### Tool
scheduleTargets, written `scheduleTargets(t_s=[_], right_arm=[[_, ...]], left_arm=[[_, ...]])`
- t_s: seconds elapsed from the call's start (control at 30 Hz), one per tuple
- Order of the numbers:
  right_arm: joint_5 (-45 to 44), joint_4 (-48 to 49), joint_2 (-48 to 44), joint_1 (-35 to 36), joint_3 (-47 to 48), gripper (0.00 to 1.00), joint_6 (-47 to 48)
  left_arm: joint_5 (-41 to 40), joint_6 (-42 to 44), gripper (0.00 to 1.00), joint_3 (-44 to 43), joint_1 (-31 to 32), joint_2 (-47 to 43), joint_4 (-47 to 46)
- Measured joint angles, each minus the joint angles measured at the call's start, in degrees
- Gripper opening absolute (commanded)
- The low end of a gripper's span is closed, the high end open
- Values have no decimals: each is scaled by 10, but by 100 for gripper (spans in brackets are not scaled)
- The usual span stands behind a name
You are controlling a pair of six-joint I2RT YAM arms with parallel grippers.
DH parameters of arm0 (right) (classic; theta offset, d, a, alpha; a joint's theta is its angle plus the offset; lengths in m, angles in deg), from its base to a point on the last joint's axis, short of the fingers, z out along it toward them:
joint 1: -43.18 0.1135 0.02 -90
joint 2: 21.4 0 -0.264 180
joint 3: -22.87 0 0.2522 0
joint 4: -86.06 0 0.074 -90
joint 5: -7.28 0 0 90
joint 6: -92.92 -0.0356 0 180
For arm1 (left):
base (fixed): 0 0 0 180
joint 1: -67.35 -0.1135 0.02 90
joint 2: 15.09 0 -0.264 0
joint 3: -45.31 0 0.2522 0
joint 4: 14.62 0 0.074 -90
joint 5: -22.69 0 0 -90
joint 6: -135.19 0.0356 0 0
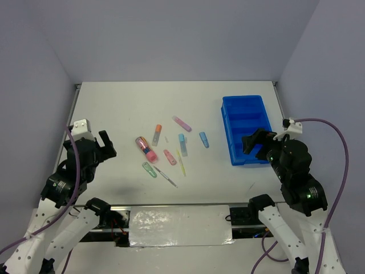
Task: Sort the stationery into containers
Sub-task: Pick up the pen from the center of the board.
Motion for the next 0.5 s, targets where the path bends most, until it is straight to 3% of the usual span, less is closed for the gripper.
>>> scheduleTargets(t_s=[0.23, 0.4, 0.5], right_arm=[[109, 92, 25, 16, -52, 100, -45], [55, 145, 267, 223, -38, 100, -78], [17, 160, 436, 312, 1, 98, -81]], left_arm=[[5, 1, 99, 0, 0, 17, -5], [5, 1, 99, 0, 0, 17, -7], [5, 1, 99, 0, 0, 17, -7]])
